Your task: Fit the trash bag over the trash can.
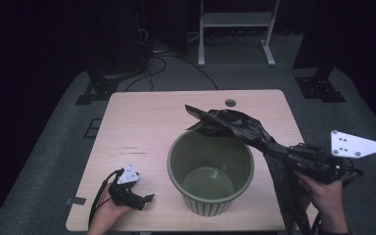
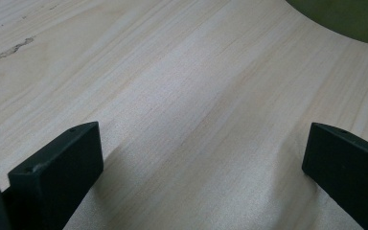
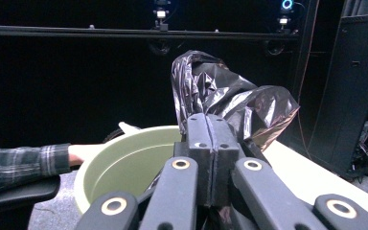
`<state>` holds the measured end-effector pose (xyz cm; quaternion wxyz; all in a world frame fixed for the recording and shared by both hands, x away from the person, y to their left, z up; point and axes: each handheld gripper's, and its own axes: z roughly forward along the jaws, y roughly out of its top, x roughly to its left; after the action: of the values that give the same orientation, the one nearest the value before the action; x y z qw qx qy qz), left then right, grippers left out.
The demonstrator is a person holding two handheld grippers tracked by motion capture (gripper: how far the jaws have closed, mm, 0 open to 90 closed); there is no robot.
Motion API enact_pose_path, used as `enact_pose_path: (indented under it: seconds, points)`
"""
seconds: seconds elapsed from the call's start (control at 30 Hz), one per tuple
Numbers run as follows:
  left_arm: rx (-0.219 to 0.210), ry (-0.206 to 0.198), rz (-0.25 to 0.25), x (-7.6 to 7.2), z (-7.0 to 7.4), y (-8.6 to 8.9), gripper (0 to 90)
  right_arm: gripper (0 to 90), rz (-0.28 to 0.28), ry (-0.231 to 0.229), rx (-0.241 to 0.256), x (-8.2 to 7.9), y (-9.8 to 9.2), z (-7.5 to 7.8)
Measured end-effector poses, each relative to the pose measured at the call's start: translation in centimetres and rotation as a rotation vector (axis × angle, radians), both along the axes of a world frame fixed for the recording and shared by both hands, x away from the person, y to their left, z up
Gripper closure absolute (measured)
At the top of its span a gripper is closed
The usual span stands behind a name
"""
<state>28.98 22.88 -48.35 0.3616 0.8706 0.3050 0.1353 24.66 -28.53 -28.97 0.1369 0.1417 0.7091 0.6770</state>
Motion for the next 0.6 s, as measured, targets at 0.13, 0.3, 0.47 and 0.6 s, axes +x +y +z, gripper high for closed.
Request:
enact_pose_path:
  seconds: [0.13,0.3,0.47,0.6]
  points:
    - [0.000,-0.001,0.000,0.0,0.0,0.0,0.0,89.7,0.012,-0.001,-0.011,-0.8,-0.4,-0.1]
    - [0.001,0.001,0.004,0.0,0.0,0.0,0.0,89.8,0.031,-0.002,-0.032,-2.1,-0.8,-0.2]
    - [0.000,0.002,0.008,0.0,0.0,0.0,0.0,89.5,0.055,-0.001,-0.046,-2.9,-1.2,-0.3]
    - [0.000,0.002,0.008,0.0,0.0,0.0,0.0,89.6,0.074,0.007,-0.063,-2.8,-0.9,-0.5]
